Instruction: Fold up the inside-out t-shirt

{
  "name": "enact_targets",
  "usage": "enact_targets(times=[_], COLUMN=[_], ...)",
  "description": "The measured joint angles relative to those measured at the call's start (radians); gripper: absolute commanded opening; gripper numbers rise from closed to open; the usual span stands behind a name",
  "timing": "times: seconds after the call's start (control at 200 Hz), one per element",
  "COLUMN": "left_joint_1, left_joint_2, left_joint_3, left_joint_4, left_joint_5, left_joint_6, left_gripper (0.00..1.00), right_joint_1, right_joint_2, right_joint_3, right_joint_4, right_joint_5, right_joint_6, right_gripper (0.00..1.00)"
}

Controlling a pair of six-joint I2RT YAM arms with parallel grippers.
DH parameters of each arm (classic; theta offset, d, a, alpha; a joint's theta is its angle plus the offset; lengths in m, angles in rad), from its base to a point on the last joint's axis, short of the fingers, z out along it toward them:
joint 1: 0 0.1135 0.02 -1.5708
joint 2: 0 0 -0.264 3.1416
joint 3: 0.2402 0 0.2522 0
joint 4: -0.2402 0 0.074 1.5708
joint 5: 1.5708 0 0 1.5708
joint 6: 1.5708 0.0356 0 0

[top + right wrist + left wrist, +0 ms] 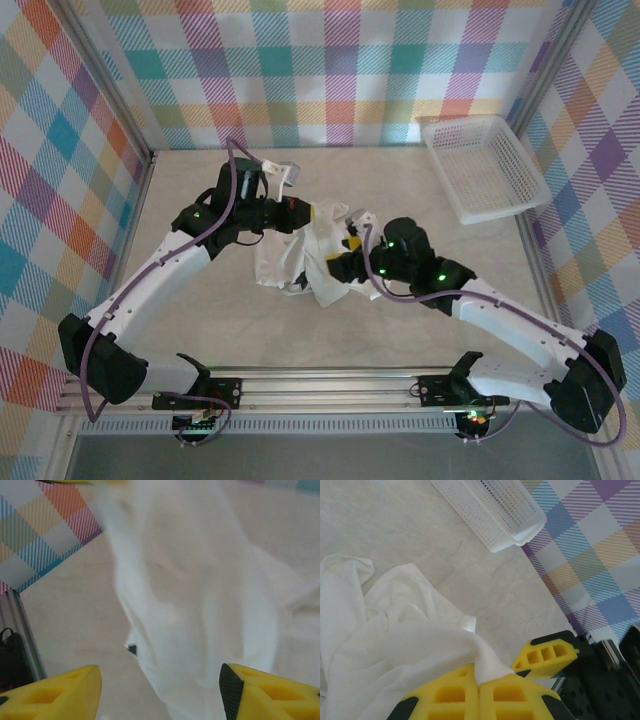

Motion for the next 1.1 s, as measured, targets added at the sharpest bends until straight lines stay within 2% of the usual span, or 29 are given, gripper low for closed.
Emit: enact_targets(times=[0.125,0.23,0.29,0.365,0.44,0.52,0.575,0.64,0.705,0.865,0.945,1.1], left_joint_1=[0.000,0.000,0.000,0.000,0.003,0.014,0.028,0.049,0.066,0.082,0.099,0.193], left_joint_2=[0.009,0.013,0.013,0.012,0.001,-0.014,-0.024,-0.032,-0.039,-0.066,-0.084,-0.097], left_joint_3=[0.000,0.000,0.000,-0.003,-0.022,-0.048,-0.063,-0.074,-0.082,-0.093,-0.110,-0.207], left_joint_4=[0.000,-0.002,-0.002,-0.001,-0.002,-0.003,-0.008,-0.017,-0.024,-0.032,-0.038,-0.051], left_joint_5=[-0.001,-0.007,-0.014,-0.039,-0.063,-0.082,-0.094,-0.107,-0.116,-0.137,-0.160,-0.219], left_joint_6=[-0.008,-0.008,-0.008,-0.011,-0.017,-0.026,-0.031,-0.037,-0.042,-0.049,-0.049,-0.056], left_gripper=[0.00,0.00,0.00,0.00,0.00,0.00,0.00,0.00,0.00,0.00,0.00,0.00], right_joint_1=[0.078,0.084,0.083,0.080,0.081,0.080,0.078,0.074,0.067,0.042,0.034,0.031], right_joint_2=[0.140,0.229,0.255,0.257,0.238,0.188,0.151,0.130,0.135,0.226,0.246,0.221], right_joint_3=[0.050,0.094,0.114,0.121,0.104,0.045,0.006,-0.015,-0.012,0.052,0.061,0.057], right_joint_4=[0.091,0.104,0.078,0.037,0.014,0.001,-0.015,-0.043,-0.082,-0.207,-0.241,-0.229], right_joint_5=[0.212,0.389,0.457,0.513,0.512,0.468,0.423,0.380,0.352,0.370,0.369,0.266], right_joint_6=[-0.058,-0.098,-0.108,-0.107,-0.097,-0.082,-0.072,-0.054,-0.031,0.016,0.028,0.023], right_gripper=[0.66,0.53,0.46,0.46,0.51,0.50,0.45,0.34,0.31,0.37,0.43,0.44])
